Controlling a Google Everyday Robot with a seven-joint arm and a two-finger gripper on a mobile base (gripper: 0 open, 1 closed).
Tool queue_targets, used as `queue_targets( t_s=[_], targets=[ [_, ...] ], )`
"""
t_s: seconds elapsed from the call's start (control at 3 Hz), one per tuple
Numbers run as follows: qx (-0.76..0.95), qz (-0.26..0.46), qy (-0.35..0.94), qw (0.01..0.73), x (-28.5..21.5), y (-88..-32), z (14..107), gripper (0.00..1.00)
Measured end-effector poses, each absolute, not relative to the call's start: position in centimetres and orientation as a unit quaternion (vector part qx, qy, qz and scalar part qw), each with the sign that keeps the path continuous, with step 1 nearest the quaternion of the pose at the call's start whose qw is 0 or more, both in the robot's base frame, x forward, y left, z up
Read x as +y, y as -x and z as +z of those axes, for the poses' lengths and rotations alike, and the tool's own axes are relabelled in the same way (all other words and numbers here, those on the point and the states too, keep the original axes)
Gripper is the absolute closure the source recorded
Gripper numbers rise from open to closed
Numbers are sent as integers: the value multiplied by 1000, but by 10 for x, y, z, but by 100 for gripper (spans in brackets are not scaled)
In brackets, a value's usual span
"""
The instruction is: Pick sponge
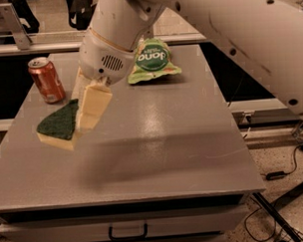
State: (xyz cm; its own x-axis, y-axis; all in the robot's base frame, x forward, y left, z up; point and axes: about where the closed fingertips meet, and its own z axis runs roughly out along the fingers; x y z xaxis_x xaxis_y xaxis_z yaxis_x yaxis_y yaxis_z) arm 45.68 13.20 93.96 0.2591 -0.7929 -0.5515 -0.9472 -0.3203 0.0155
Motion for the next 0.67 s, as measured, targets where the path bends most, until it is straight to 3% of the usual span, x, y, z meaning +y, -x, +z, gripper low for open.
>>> queue_targets(
  t_s=[0.67],
  targets=[
    [560,246,770,181,112,-457,959,100]
  ],
)
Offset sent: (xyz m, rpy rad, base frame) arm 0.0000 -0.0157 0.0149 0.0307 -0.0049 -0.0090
